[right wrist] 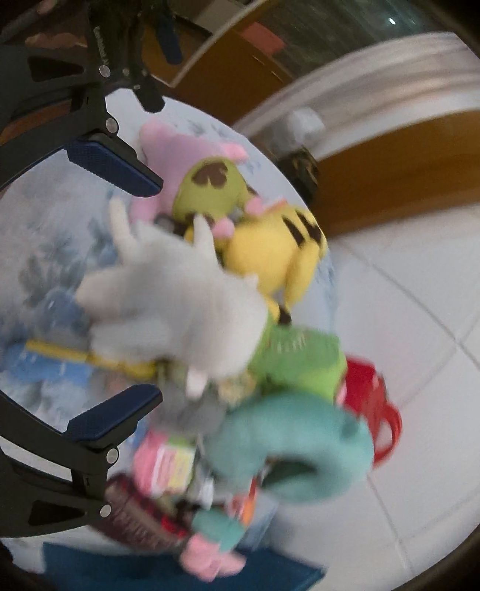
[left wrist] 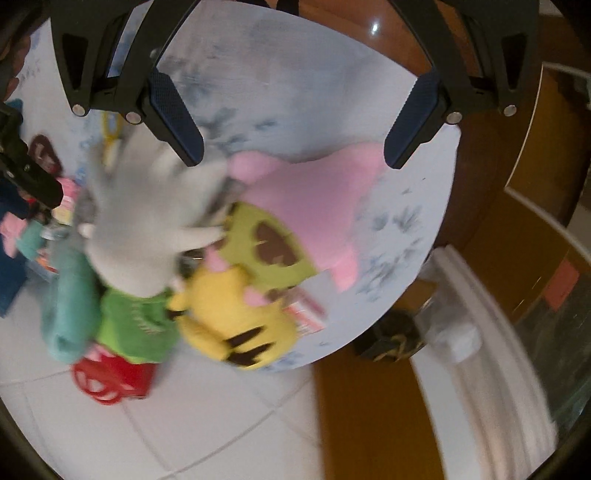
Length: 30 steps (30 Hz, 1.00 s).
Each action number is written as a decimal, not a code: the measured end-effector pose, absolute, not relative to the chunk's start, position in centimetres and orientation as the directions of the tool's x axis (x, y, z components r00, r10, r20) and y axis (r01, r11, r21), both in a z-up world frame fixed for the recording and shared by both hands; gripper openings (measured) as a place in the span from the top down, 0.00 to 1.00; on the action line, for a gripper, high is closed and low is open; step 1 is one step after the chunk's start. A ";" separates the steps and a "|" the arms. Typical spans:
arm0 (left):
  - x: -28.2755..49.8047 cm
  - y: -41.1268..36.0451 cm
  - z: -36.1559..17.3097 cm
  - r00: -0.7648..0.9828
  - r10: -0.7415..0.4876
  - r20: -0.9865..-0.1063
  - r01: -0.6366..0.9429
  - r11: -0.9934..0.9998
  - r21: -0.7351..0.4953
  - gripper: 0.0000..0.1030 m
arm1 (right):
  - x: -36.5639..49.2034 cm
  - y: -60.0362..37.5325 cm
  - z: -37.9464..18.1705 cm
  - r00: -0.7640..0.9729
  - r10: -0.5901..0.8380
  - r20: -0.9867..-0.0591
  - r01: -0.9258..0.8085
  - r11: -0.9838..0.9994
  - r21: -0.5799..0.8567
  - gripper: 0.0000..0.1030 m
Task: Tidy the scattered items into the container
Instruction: 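Close the right tool on the pink-and-green plush and lift it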
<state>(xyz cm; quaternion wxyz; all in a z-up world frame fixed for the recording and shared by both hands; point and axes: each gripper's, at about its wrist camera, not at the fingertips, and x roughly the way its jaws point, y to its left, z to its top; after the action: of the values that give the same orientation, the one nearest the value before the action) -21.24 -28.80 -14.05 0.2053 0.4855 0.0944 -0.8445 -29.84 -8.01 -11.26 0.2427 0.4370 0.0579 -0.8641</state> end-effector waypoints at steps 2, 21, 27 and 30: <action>-21.1 -30.2 -15.3 -0.431 -0.254 -0.866 0.461 -0.887 0.031 0.03 | -30.4 -10.6 -12.4 -0.471 -0.386 -0.793 0.516 -0.850 0.107 0.00; -25.1 -37.8 -22.6 -0.452 -0.038 -0.891 0.146 -0.989 -0.032 0.03 | -31.4 -21.9 -19.3 -0.443 -0.252 -0.860 0.423 -0.905 0.047 0.30; -24.4 -39.9 -27.1 -0.372 0.044 -0.927 -0.013 -0.999 -0.042 0.03 | -29.8 -23.9 -22.7 -0.432 -0.149 -0.890 0.233 -0.971 0.050 0.35; -24.3 -40.9 -29.1 -0.334 0.026 -0.942 -0.032 -0.999 -0.016 0.03 | -29.2 -24.8 -24.1 -0.409 -0.118 -0.905 0.179 -0.983 0.047 0.35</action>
<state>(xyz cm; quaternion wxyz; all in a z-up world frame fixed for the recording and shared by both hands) -24.35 -40.92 -29.14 -0.0176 0.5769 -0.0028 -0.8166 -29.18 -24.77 -24.11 0.0886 0.5361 0.0283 -0.8390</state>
